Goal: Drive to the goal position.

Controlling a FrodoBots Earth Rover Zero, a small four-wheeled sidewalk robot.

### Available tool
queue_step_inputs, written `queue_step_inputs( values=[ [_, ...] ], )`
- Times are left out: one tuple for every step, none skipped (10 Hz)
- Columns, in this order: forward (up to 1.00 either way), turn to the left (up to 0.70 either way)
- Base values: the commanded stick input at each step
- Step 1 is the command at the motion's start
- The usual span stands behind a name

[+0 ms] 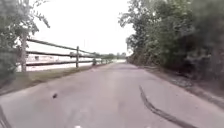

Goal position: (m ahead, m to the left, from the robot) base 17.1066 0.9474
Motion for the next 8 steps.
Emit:
queue_step_inputs(
  values=[
    [1.0,-0.08],
    [1.0,-0.11],
    [1.0,-0.11],
    [1.0,-0.12],
    [1.0,-0.12],
    [1.0,-0.12],
    [1.0,-0.12],
    [1.0,-0.12]
  ],
)
